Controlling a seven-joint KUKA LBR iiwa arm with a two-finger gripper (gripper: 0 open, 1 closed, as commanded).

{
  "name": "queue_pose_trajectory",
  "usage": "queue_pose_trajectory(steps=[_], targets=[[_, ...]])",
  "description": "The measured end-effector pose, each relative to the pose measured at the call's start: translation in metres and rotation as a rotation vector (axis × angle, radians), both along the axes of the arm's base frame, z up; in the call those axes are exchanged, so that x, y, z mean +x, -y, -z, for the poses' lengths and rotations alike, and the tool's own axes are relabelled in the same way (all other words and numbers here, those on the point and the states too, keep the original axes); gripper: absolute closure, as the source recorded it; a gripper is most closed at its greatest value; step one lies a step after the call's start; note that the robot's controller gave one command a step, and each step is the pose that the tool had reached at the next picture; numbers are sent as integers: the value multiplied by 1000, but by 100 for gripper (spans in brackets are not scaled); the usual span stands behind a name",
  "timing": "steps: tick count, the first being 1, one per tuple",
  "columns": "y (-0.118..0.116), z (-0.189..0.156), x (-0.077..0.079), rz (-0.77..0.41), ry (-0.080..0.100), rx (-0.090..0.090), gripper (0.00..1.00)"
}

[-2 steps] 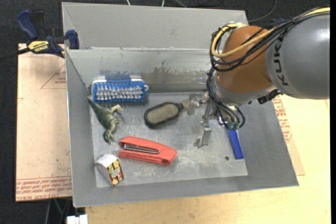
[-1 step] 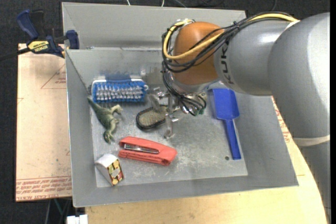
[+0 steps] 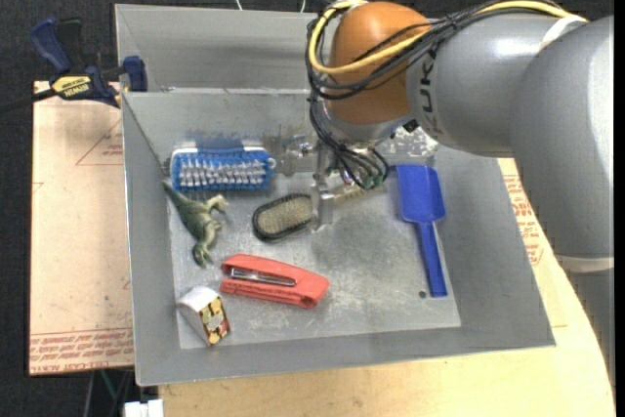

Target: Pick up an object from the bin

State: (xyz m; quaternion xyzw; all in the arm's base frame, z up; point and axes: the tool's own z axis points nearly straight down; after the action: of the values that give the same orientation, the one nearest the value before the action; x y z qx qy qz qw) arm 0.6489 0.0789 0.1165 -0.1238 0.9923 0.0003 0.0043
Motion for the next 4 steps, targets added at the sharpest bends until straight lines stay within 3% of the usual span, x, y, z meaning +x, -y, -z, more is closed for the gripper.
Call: queue_pose_trajectory(steps=[1,2,3,4], targets=[[-1,40,-20,-95,-1,3,0],[15,46,-14,106,4,4,0],[0,41,-19,-75,1,5,100],[0,41,-19,-75,1,5,100]])
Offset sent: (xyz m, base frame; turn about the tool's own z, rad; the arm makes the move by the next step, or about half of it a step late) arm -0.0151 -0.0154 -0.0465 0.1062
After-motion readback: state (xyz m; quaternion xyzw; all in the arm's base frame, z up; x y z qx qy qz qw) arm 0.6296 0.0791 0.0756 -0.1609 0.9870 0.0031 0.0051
